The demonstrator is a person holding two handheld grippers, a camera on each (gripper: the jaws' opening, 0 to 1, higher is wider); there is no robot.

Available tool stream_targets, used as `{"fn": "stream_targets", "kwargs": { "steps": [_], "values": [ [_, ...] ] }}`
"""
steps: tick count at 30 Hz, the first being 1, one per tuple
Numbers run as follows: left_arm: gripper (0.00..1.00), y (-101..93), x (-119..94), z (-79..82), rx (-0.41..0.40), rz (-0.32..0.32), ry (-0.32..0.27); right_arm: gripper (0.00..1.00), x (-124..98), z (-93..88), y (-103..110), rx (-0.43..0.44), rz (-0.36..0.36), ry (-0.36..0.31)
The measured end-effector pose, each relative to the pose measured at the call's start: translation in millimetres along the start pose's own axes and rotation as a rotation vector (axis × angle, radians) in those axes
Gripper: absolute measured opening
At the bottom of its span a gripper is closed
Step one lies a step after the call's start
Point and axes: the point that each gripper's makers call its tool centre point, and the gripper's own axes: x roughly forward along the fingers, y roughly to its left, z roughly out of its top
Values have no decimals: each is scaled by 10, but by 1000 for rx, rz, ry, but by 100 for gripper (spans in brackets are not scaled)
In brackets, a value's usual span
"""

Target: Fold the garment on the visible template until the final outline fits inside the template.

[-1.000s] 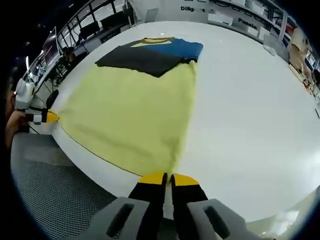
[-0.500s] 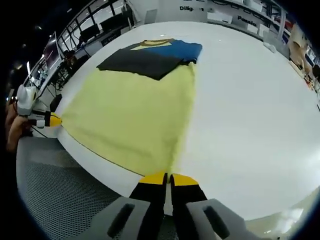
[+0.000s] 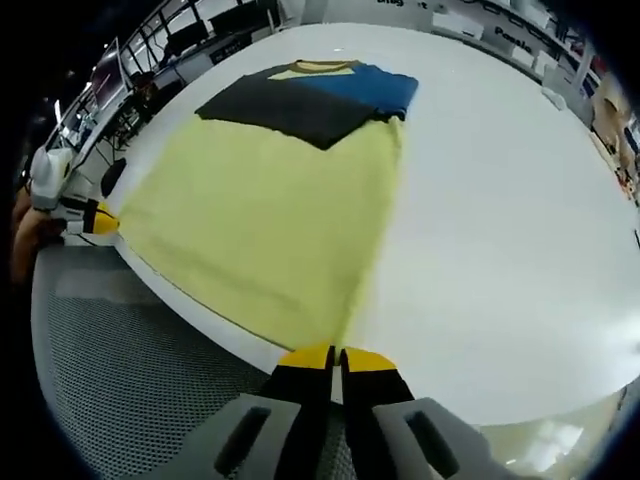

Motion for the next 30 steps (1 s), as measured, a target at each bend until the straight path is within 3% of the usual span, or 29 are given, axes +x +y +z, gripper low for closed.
{"fn": "stream_targets", "kwargs": {
  "steps": [20,30],
  "values": [
    [8,-86,-33,-211,45,-17,77,0,-52,-282,100,-7,22,106],
    [8,-81,-73,-190,1,-23,63,0,-72,-280,111,-22,20,115]
  ]
}}
